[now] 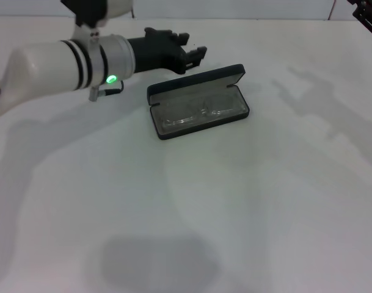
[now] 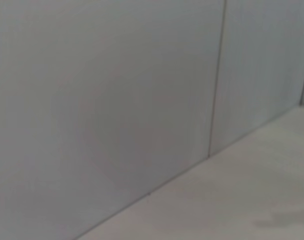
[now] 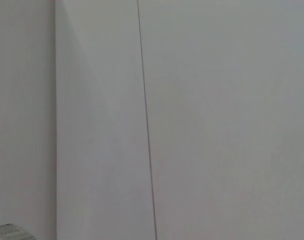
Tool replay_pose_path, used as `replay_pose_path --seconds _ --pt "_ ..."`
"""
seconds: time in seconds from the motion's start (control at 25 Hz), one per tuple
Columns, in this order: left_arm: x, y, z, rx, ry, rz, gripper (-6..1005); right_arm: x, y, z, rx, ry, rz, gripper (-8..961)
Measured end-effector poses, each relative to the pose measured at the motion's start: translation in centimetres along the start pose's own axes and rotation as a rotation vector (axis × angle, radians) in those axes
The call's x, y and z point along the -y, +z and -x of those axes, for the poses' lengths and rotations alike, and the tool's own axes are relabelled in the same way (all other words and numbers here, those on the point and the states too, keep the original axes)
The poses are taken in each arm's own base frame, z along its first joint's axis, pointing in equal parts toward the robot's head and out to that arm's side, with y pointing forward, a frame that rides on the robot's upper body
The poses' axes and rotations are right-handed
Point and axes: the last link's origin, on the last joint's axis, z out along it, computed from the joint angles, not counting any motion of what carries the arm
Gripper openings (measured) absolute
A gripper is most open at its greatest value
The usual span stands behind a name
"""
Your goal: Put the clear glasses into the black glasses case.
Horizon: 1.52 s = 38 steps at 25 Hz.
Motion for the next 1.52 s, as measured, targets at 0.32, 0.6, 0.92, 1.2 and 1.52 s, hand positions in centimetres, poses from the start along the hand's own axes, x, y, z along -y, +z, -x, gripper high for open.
replay_pose_path --seconds 0.32,0.6,0.92,1.2,1.52 --pt "-1.0 0.6 0.5 0.038 0.024 0.028 507 0.0 0.1 0.0 0.0 -0.024 0.004 484" --pt "-1.8 0.3 1.8 0.069 0.035 0.056 507 -0.1 0.4 0.0 0.003 -0.05 0.012 493" --pt "-3.0 -0.3 3.7 0.096 0.06 0.09 508 0.1 1.3 0.0 -0.013 -0.059 0.006 504" --pt "-4.0 -3.0 1.9 -0.157 0.017 0.179 509 -0.3 3.1 -0.6 -0.072 -0.094 0.05 514" --pt "-3.2 -10.8 0.4 -0.46 -0.005 0.353 510 -2.6 4.7 1.2 -0.275 -0.114 0.467 525"
